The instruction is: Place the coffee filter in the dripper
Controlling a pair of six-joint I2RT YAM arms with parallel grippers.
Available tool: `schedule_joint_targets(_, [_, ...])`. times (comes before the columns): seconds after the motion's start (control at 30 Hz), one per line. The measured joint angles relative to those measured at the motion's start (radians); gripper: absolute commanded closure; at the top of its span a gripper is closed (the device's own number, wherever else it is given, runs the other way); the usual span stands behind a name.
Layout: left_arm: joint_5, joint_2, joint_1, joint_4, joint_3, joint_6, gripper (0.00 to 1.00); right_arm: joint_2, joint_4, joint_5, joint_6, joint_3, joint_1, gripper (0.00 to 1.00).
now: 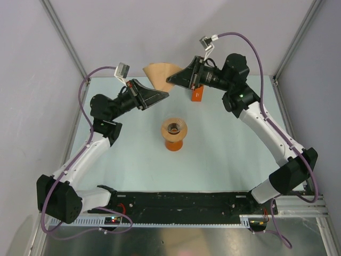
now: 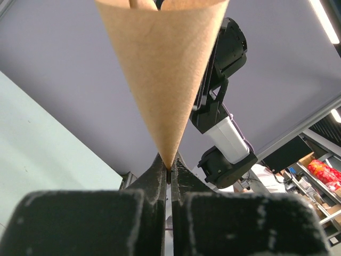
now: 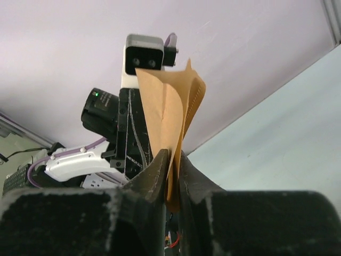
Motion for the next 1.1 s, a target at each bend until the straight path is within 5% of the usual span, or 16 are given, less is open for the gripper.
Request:
schedule_joint_targets(0.27, [-0.006, 0.000, -0.004, 0.011, -0.014, 0.000, 1.00, 0.001, 0.026, -0.008, 0.035, 0.050, -0.065, 0.99])
schedule_joint_targets(0.37, [-0.012, 0.002, -0.006, 0.019, -0.015, 0.000, 1.00, 0.005, 0.026, -0.027, 0.048, 0.063, -0.073, 0.94])
schedule_joint_targets(0.5, [-0.016, 0.002, -0.008, 0.028, -0.015, 0.001, 1.00, 0.013, 0.030, -0.041, 0.074, 0.077, -0.091, 0.37])
schedule_joint_targets(0.6, [-0.011, 0.002, -0.008, 0.028, -0.014, 0.001, 1.00, 0.009, 0.068, -0.041, 0.092, 0.071, -0.127, 0.13])
schedule_joint_targets(0.67, [-0.006, 0.002, -0.008, 0.028, -0.010, 0.001, 1.00, -0.005, 0.107, -0.041, 0.115, 0.040, -0.142, 0.08])
schedule_joint_targets(0.87, [-0.003, 0.002, -0.008, 0.035, 0.000, 0.000, 1.00, -0.040, 0.174, -0.057, 0.145, -0.044, -0.105, 0.13])
schedule_joint_targets(1.1, [-0.003, 0.002, -0.008, 0.037, 0.000, -0.001, 1.00, -0.037, 0.179, -0.060, 0.135, -0.048, -0.024, 0.33])
